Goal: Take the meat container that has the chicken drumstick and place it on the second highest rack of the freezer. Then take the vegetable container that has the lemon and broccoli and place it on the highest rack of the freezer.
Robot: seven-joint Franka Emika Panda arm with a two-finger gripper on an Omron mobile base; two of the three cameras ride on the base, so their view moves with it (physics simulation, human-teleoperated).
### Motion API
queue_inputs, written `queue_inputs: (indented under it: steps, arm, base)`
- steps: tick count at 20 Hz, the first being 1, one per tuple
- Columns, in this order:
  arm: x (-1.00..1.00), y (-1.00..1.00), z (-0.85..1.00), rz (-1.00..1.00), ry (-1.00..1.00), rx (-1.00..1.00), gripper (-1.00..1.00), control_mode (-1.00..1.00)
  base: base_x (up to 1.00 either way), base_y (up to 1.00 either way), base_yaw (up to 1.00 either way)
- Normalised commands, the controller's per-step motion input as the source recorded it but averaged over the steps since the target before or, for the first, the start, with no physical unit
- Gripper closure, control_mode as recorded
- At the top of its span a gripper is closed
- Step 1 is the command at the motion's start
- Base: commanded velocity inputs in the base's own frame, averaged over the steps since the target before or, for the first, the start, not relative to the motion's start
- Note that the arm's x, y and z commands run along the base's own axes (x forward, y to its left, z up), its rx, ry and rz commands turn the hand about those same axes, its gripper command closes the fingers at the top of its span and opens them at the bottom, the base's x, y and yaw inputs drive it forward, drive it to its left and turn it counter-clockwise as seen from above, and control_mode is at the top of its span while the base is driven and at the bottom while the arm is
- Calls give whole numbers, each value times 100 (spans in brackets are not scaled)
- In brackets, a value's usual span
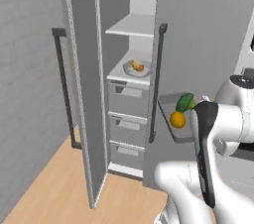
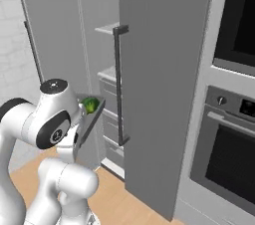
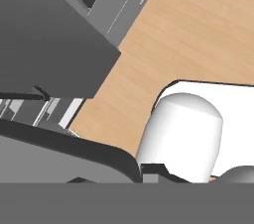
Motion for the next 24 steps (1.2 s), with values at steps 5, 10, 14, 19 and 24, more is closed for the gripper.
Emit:
queue_inputs:
  steps: [5, 10, 14, 19, 24]
  arm:
    - [0, 0, 0, 0, 0, 0, 100, 100]
    - [0, 0, 0, 0, 0, 0, 100, 100]
    - [0, 0, 0, 0, 0, 0, 100, 100]
    - [0, 0, 0, 0, 0, 0, 100, 100]
    - [0, 0, 0, 0, 0, 0, 100, 100]
  base:
    - [72, 100, 5]
    - [54, 29, -18]
    - [62, 4, -22]
    - [50, -1, -18]
    - [60, 31, -10]
